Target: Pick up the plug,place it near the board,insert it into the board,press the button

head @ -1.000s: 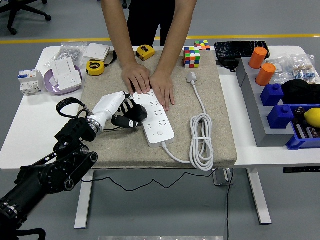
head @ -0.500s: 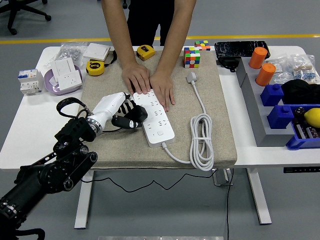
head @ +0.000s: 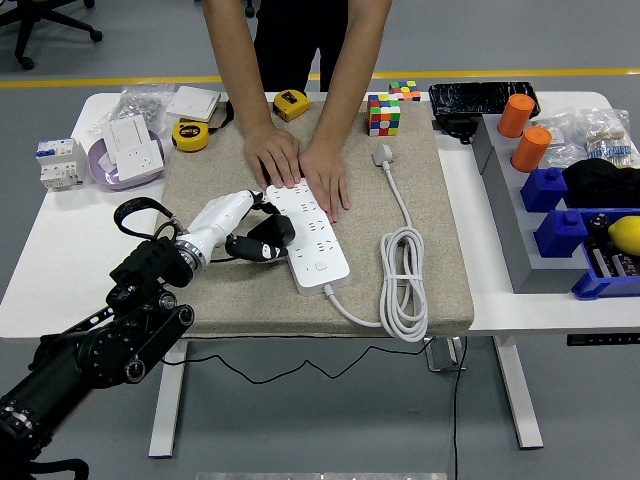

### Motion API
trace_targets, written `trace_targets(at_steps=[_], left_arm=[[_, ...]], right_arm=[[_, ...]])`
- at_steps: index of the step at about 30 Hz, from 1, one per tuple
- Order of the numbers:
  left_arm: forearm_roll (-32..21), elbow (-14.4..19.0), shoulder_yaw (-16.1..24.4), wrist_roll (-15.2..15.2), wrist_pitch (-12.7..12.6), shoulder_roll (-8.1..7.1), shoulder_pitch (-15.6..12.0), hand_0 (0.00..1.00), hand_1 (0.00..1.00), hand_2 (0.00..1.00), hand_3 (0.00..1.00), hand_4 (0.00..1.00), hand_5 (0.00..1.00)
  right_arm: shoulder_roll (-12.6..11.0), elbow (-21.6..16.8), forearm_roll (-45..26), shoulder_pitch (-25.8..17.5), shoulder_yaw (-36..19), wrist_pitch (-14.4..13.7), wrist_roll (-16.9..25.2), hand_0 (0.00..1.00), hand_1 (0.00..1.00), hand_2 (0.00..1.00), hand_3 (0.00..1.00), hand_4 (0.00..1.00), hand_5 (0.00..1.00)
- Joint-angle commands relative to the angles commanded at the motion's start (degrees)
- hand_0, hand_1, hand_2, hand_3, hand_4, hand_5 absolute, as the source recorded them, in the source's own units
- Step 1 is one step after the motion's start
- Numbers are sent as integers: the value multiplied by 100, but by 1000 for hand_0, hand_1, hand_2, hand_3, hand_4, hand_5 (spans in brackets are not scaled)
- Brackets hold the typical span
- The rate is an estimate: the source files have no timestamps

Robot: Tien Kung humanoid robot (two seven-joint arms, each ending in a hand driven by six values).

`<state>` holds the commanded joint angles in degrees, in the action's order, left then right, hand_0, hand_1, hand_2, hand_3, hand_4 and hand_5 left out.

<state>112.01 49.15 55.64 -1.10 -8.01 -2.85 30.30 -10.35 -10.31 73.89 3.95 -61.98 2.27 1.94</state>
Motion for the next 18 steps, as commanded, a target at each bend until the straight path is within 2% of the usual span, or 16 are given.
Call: trace_targets(at_steps=[2, 3, 8, 9, 12, 14, 15, 18], left_arm=[[-109, 43, 36, -13, 75, -1, -18, 760, 796, 734, 733, 998, 388], [-193, 91, 70, -20, 128, 1, -38, 864, 881, 811, 803, 998, 729], [-585, 584, 345, 13, 332, 14, -247, 864, 881, 811, 803, 998, 729], [-726, 761, 427, 34, 357, 14, -337, 931, 970, 910, 879, 998, 995], [-1199, 1279, 579, 65, 317, 21, -568, 931, 970, 910, 879, 998, 995], [-1604, 1643, 658, 25, 193, 29, -789, 931, 970, 910, 879, 998, 995], [-1865, 1875, 670, -14, 90, 37, -938, 998, 998, 998, 998, 998, 998], [-2568, 2358, 582, -116, -76, 11, -1245, 998, 998, 998, 998, 998, 998]], right_arm=[[0, 0, 11, -2, -12, -2, -1, 941, 883, 825, 832, 998, 861], [0, 0, 16, -4, -18, -3, -1, 941, 884, 825, 832, 998, 862], [0, 0, 19, -12, -23, -7, 1, 941, 884, 825, 832, 998, 862], [2, 0, 28, -13, -26, -7, 1, 941, 884, 825, 832, 998, 863], [6, 0, 36, -17, -38, -11, 3, 941, 884, 825, 832, 998, 863], [12, 0, 46, -24, -50, -6, 2, 941, 884, 825, 832, 998, 863], [12, 0, 40, -30, -53, -7, 5, 941, 884, 825, 831, 998, 863], [16, 0, 75, -42, -93, -2, -3, 941, 884, 825, 831, 998, 863]])
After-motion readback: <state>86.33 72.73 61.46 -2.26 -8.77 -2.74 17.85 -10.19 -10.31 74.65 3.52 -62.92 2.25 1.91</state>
